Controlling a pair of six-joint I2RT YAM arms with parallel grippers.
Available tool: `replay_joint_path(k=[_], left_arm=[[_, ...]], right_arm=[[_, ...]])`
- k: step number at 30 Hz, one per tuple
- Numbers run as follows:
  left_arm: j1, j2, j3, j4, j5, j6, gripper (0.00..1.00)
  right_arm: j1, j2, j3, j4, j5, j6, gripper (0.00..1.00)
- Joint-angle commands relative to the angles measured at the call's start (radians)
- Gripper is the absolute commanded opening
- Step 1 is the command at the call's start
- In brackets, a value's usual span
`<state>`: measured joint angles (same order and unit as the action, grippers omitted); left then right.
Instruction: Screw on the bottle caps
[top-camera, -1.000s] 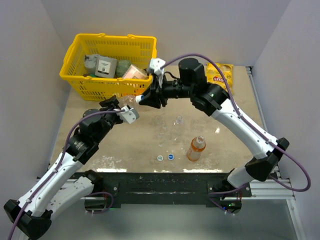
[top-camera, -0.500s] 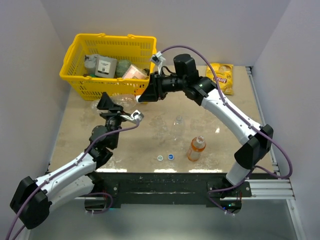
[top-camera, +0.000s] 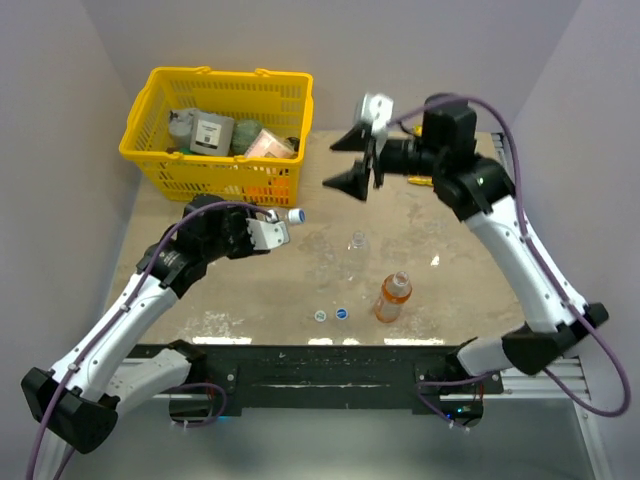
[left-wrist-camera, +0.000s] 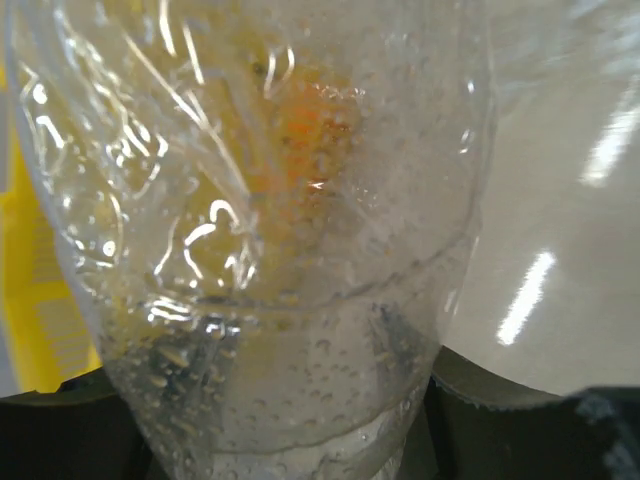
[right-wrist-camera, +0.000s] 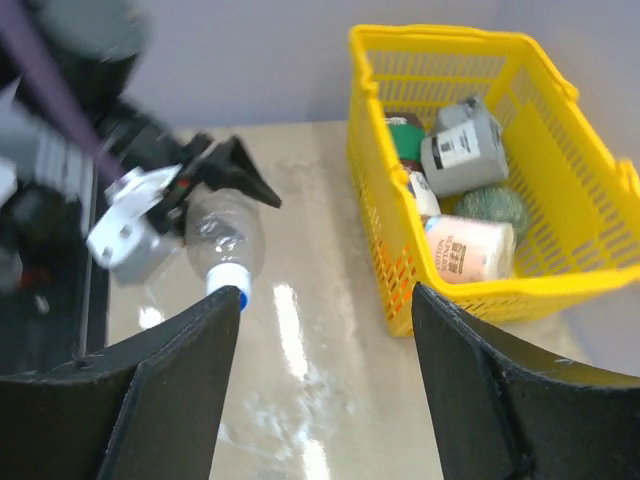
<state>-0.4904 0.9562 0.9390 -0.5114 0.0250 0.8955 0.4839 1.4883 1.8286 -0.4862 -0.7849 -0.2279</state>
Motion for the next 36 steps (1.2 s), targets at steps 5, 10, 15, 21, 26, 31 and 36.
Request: replay_joint_path(k=[5,10,15,21,26,31,36], left_arm=[[0.006,0.121,0.201,-0.386,0.546,-0.093,0.0],[0.006,0.115,0.21,-0.358,0.567,-0.107,0.0],[0.006,0.107,0.221,-0.342,0.552,-0.101,0.0],[0.006,0.093,0.219,-0.351,0.543,-0.076,0.0],[0.006,0.084,0.213,-0.349,0.533,-0.06,0.0],[0.007,0.076,0.208,-0.325,0.518,-0.05,0.0],[0.004,0.015,0.152,-0.132,0.357,-0.105,0.0]], right_arm=[[0.255,-0.287,-0.322,-0.235,0.176,-0.898,0.7],[0.326,-0.286,-0.325,-0.284,0.211,-0.975,0.67],[0.367,-0.244,-0.295,-0.265,0.233,-0.955,0.63],[0.403,-0.203,-0.27,-0.259,0.227,-0.958,0.52],[0.41,-0.192,-0.261,-0.261,0.225,-0.967,0.44],[0.412,-0.186,-0.255,-0.265,0.219,-0.97,0.26],[0.41,-0.094,-0.195,-0.183,0.213,-0.646,0.0]])
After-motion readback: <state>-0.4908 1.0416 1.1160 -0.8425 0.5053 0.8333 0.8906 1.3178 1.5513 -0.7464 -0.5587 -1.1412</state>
